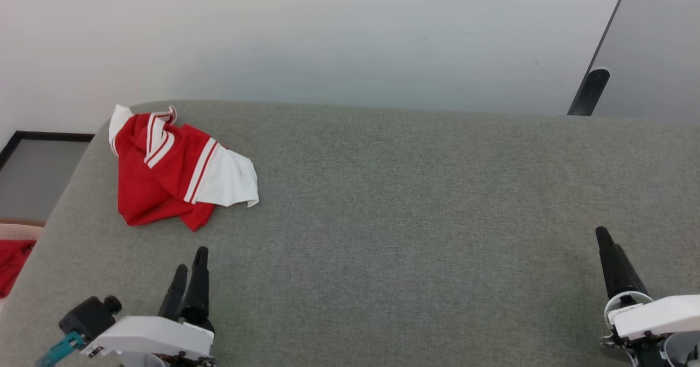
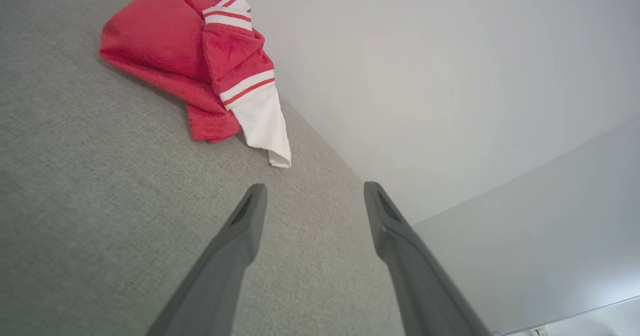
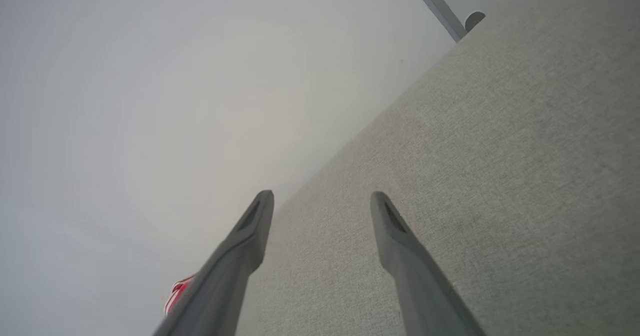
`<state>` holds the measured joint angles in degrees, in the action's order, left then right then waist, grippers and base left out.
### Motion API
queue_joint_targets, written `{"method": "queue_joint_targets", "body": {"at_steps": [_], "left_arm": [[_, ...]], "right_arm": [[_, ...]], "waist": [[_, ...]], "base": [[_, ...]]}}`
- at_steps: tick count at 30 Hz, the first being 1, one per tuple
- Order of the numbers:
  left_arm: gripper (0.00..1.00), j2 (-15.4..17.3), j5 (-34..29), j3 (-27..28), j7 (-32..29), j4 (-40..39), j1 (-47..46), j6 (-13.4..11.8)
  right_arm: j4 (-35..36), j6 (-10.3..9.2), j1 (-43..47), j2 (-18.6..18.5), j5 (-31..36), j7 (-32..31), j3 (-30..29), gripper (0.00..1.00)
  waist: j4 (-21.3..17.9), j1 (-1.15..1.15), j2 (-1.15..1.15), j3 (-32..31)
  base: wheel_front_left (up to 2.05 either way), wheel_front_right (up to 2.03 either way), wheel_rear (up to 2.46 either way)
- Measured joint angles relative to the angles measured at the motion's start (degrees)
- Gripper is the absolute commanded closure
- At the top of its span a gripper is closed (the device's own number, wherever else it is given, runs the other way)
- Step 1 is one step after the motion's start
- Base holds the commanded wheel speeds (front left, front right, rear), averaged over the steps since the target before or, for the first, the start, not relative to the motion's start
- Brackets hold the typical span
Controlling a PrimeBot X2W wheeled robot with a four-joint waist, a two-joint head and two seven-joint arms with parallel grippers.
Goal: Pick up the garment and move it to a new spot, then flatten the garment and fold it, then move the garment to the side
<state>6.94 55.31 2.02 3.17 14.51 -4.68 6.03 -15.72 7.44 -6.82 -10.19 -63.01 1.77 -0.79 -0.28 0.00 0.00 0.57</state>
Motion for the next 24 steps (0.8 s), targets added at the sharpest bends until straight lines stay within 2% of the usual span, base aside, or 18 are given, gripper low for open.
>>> {"method": "queue_joint_targets", "body": {"at_steps": [12, 24], "left_arm": [[0.00, 1.9, -12.8, -2.0, 2.3, -0.3, -0.9, -0.5], [0.00, 3.4, -21.9, -3.8, 4.3, -1.5, -0.8, -1.0]], "right_arm": [[0.1, 0.00, -1.2, -2.2, 13.3, 1.2, 0.8, 0.00], [-0.1, 0.01, -2.0, -3.1, 25.7, 2.5, 0.9, 0.00]], "waist": [[-0.1, 0.00, 0.00, 0.0], [-0.5, 0.00, 0.00, 0.3]], "base": [[0.00, 0.00, 0.00], [0.00, 0.00, 0.00]]}}
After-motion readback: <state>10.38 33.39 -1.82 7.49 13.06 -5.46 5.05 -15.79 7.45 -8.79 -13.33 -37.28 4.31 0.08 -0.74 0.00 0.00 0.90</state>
